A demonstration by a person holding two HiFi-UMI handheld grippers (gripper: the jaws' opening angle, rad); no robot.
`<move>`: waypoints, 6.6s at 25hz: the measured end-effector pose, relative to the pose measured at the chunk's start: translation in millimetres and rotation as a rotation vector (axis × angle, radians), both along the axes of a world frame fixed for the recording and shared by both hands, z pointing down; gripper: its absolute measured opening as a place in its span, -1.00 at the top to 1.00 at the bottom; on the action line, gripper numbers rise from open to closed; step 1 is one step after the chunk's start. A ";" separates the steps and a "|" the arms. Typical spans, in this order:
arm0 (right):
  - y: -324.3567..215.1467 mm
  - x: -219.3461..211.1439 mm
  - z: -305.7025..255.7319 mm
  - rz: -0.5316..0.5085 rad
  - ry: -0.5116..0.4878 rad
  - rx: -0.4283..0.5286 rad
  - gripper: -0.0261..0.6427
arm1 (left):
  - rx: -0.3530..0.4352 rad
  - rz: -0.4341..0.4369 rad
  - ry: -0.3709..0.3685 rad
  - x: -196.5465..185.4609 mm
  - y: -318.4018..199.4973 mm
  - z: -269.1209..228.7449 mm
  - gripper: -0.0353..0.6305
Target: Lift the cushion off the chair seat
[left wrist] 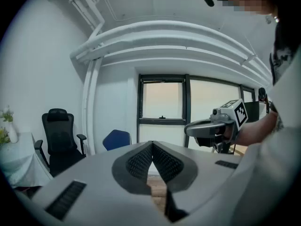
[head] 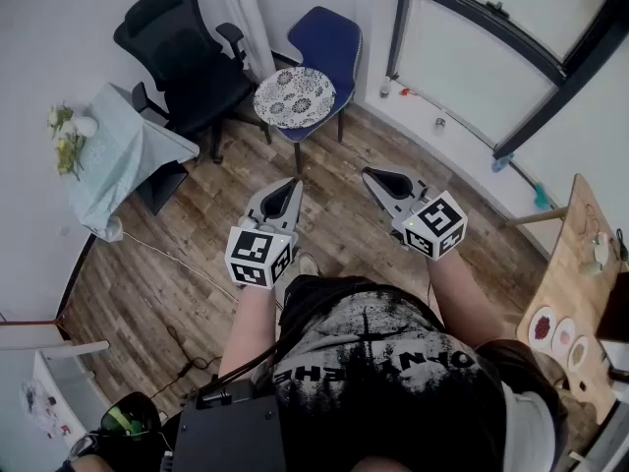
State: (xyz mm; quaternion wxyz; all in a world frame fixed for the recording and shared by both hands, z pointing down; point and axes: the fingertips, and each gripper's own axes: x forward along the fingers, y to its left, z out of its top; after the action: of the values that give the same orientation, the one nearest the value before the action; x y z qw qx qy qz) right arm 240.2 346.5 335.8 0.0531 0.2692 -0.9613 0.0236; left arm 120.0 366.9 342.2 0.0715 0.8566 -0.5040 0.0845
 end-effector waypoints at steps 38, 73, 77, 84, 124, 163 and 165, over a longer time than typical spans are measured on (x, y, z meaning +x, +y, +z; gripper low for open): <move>-116.4 -82.8 7.4 0.038 -0.022 0.002 0.87 | -0.048 0.012 0.034 -85.2 -120.3 13.4 0.85; -287.5 -224.1 62.6 0.058 0.035 -0.105 0.87 | -0.136 0.105 0.041 -207.3 -295.3 72.6 0.85; -322.0 -221.7 67.8 0.022 0.029 -0.116 0.87 | -0.141 0.076 0.040 -200.5 -328.0 77.0 0.85; -391.3 -239.7 78.7 -0.131 0.026 -0.129 0.87 | -0.161 -0.073 0.042 -214.5 -380.3 86.5 0.85; -550.8 -307.8 121.5 -0.411 0.088 -0.220 0.87 | -0.250 -0.378 0.150 -275.9 -530.1 158.7 0.85; -589.7 -363.7 297.5 -0.302 0.069 -0.336 0.87 | -0.853 -0.442 0.334 -337.2 -572.7 573.9 0.35; -589.7 -363.9 302.7 -0.308 0.064 -0.338 0.87 | -0.876 -0.443 0.363 -336.3 -574.4 587.8 0.33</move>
State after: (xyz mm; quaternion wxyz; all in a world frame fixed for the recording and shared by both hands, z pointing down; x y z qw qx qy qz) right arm -123.7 -243.3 638.5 0.1308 0.1074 -0.9712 0.1676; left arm -216.2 -207.5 930.0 0.5253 0.6201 -0.5701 0.1204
